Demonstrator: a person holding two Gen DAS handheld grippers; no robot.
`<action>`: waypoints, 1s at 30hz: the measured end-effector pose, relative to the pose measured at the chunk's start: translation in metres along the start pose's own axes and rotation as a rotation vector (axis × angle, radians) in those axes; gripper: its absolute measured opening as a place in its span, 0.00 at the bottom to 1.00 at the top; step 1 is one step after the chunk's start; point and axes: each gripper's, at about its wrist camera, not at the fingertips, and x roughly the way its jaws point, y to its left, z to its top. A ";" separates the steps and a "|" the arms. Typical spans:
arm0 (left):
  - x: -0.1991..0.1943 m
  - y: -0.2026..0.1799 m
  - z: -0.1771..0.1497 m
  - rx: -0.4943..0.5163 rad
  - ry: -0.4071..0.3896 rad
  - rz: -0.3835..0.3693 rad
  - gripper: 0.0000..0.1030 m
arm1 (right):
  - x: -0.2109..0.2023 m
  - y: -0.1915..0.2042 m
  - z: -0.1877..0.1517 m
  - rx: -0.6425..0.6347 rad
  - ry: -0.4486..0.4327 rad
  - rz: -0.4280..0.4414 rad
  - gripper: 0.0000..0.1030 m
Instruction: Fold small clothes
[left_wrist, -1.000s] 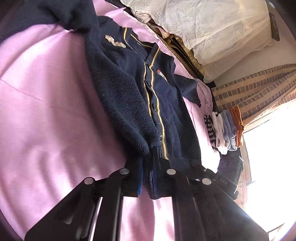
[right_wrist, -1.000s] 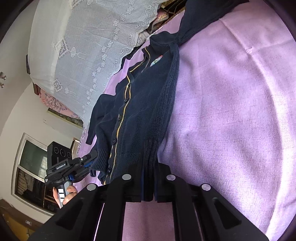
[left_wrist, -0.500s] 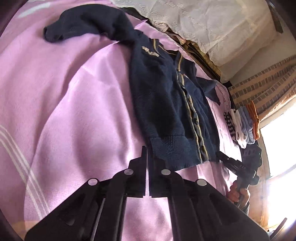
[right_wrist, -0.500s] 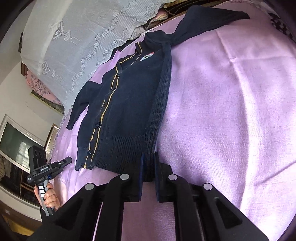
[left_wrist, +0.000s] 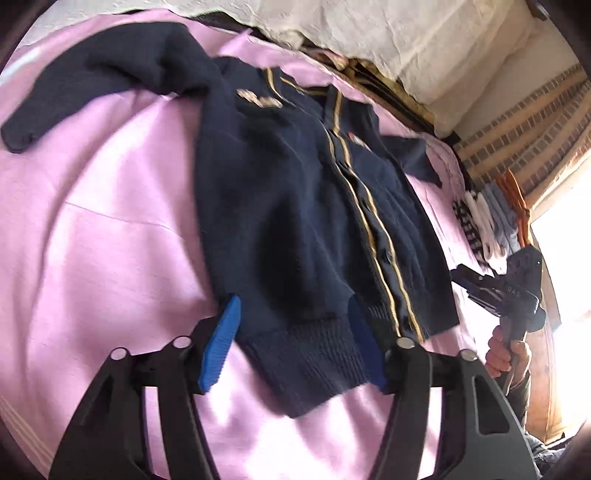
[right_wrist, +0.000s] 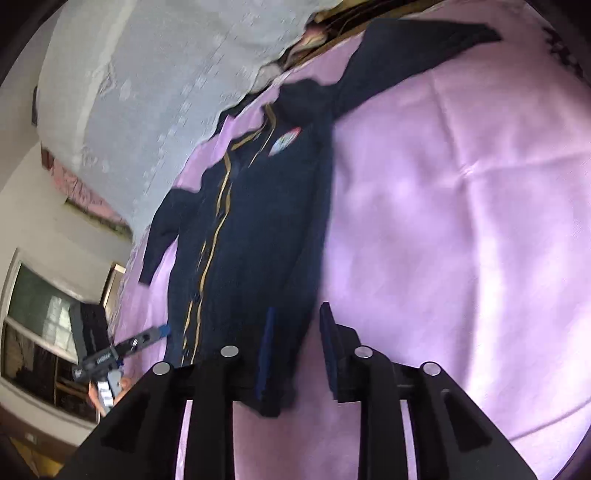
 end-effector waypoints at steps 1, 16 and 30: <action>-0.005 0.010 0.005 -0.032 -0.039 0.039 0.72 | -0.001 -0.008 0.017 0.016 -0.039 -0.013 0.35; 0.010 0.026 0.010 -0.026 -0.111 0.134 0.92 | 0.061 -0.161 0.184 0.521 -0.390 -0.039 0.28; 0.010 0.031 0.016 -0.045 -0.139 0.122 0.95 | 0.035 -0.108 0.179 0.073 -0.394 -0.709 0.09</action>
